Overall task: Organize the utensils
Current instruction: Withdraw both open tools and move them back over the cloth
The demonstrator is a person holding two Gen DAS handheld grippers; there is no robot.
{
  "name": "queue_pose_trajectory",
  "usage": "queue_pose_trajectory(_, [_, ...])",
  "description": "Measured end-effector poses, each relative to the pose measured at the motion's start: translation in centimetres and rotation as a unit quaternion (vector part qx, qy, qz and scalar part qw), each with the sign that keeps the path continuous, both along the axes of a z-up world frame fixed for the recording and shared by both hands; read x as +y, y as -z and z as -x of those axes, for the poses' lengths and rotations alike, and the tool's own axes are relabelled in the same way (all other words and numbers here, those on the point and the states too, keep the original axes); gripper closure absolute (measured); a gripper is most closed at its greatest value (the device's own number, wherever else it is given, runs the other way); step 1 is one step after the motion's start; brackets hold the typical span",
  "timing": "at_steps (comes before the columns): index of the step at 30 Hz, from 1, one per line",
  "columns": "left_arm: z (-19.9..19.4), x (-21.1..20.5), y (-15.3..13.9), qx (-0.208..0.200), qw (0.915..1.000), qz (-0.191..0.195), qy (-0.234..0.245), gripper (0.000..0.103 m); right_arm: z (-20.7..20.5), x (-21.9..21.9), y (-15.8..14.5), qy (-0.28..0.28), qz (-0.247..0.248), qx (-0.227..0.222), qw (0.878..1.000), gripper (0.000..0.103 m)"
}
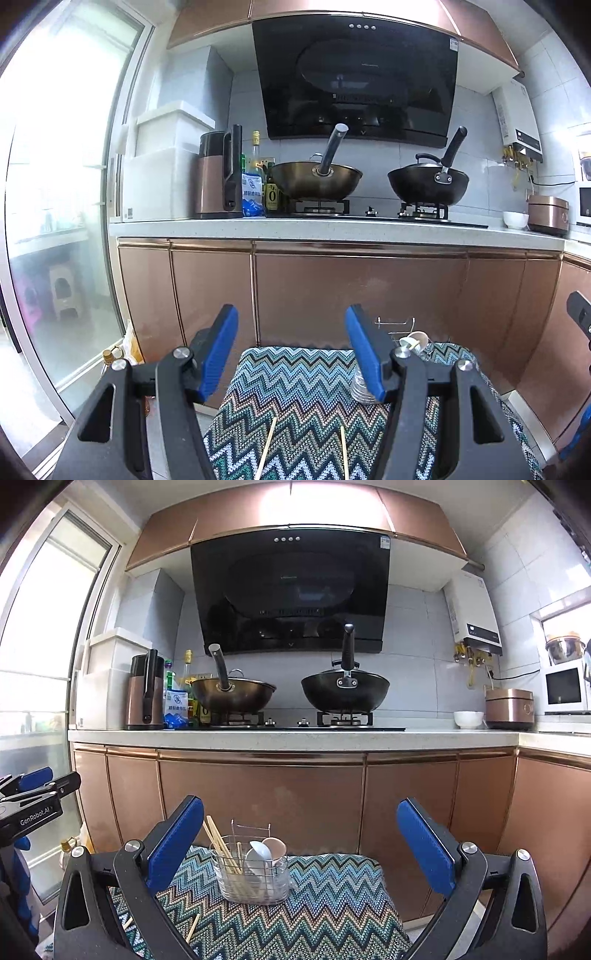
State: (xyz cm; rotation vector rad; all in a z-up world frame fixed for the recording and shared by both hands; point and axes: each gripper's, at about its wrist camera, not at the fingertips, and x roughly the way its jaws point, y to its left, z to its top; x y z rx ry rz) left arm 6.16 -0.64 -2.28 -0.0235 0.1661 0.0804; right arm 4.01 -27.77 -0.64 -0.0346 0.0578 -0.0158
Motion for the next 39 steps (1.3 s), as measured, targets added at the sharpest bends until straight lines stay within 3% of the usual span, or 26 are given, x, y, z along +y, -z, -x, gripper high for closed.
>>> queue_pose_trajectory(10, [-1.3, 1.5, 0.8, 0.012, 0.9994, 0.022, -0.026, 0.035, -0.7, -0.3, 0.9, 0.000, -0.001, 0.004, 1.000, 0.001])
queue_pose_trajectory(16, [-2.9, 1.4, 2.1, 0.036, 0.9990, 0.016, -0.023, 0.035, -1.3, -0.5, 1.5, -0.004, -0.008, -0.007, 1.000, 0.001])
queue_pose_trajectory(28, [-5.9, 1.3, 4.5, 0.077, 0.9969, 0.005, -0.012, 0.035, -3.4, -0.1, 2.9, 0.000, -0.005, 0.021, 1.000, 0.001])
queue_pose_trajectory(33, [-7.3, 2.4, 5.5, 0.103, 0.9946, 0.013, -0.004, 0.035, -4.8, 1.3, 3.7, -0.026, 0.007, 0.061, 0.998, 0.006])
queue_pose_trajectory(36, [-8.5, 4.0, 6.1, 0.133, 0.9907, 0.028, 0.008, 0.035, -6.4, 2.5, 4.3, -0.061, 0.009, 0.111, 0.992, 0.010])
queue_pose_trajectory(39, [-10.3, 6.4, 7.1, 0.182, 0.9794, 0.071, 0.051, 0.035, -9.2, 3.6, 5.8, -0.118, -0.019, 0.194, 0.974, 0.018])
